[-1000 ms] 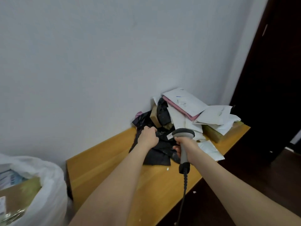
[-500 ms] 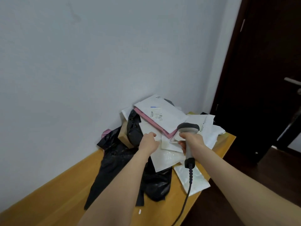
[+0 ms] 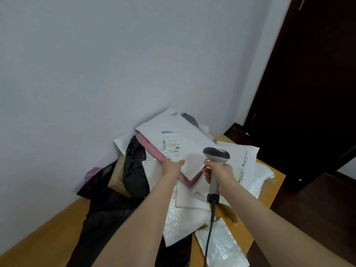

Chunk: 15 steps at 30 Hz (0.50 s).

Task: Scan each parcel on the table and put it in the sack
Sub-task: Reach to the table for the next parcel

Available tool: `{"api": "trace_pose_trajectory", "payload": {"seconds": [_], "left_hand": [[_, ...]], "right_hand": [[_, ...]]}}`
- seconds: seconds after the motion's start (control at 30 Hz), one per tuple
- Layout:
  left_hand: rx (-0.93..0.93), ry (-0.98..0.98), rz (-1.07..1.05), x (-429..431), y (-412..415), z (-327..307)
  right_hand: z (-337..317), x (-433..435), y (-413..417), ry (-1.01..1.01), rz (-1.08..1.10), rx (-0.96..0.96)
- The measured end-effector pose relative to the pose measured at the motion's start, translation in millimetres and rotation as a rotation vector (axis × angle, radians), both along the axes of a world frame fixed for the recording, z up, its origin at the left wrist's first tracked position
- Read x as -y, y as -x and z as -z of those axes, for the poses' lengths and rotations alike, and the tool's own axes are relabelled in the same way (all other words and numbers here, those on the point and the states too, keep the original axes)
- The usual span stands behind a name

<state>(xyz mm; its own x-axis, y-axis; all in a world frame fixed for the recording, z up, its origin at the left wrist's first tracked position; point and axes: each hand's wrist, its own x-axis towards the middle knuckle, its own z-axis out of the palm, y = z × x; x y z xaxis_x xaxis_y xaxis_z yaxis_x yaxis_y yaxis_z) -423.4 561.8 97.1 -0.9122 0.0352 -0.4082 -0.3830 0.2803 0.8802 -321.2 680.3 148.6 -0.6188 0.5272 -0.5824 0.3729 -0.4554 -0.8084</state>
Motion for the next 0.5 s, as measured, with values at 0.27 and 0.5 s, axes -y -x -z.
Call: {"api": "trace_pose_trajectory", "payload": {"seconds": [0.27, 0.5], "left_hand": [[0.113, 0.051, -0.259, -19, 40, 13], [0.060, 0.321, -0.188, -28, 49, 9]], "right_hand": [[13, -24, 39, 0.017, -0.070, -0.005], [16, -40, 53, 0.053, -0.140, -0.030]]}}
